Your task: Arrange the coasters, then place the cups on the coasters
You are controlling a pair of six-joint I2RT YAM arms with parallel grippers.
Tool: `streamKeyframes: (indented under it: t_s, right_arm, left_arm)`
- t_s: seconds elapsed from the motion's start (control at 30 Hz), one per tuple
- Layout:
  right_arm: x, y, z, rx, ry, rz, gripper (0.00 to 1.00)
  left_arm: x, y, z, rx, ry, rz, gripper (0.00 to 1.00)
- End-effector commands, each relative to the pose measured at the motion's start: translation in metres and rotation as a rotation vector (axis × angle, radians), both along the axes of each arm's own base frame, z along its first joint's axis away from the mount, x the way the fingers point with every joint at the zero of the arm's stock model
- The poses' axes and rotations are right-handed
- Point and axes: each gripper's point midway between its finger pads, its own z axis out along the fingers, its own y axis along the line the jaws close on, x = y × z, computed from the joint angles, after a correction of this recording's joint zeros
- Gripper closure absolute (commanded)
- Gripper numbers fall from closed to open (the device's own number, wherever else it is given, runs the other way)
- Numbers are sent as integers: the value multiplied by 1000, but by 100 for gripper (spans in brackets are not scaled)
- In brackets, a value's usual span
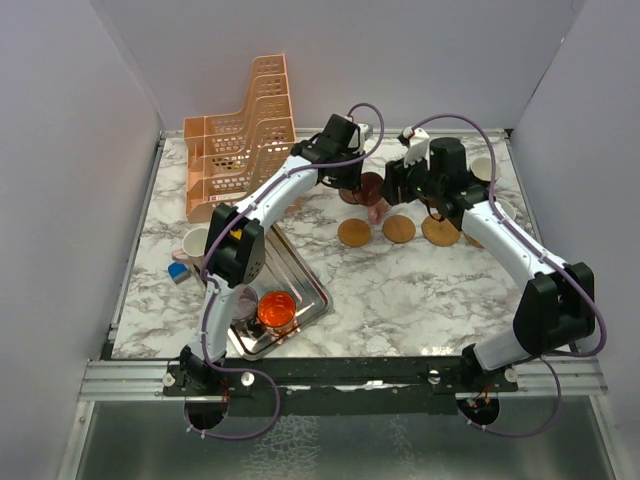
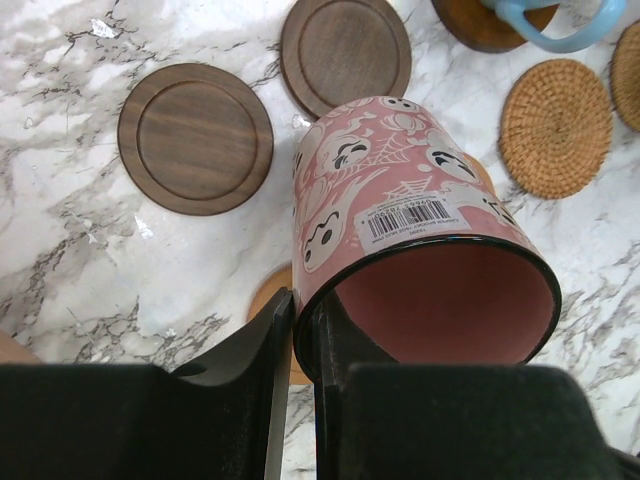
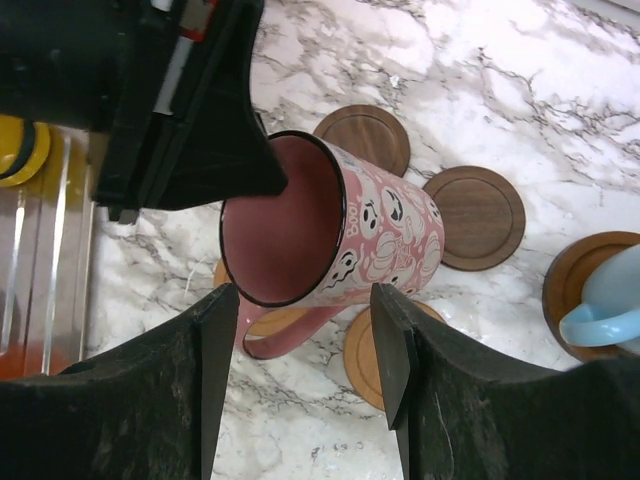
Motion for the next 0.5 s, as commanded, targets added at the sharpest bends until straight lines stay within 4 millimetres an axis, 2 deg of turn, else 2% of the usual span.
streamKeyframes:
  t_s: [0.0, 0.1, 0.47]
  right_arm:
    - [20, -5, 12, -41, -62, -107, 45]
    - [26, -10, 7, -68, -53, -144, 47]
    - [46, -25, 3, -170, -49, -250, 70]
  left_arm:
    - [1, -17, 98, -199, -141, 64, 100]
    - [-4, -20, 103, -203, -145, 74, 100]
    - [-16, -22, 121, -103, -260, 217, 100]
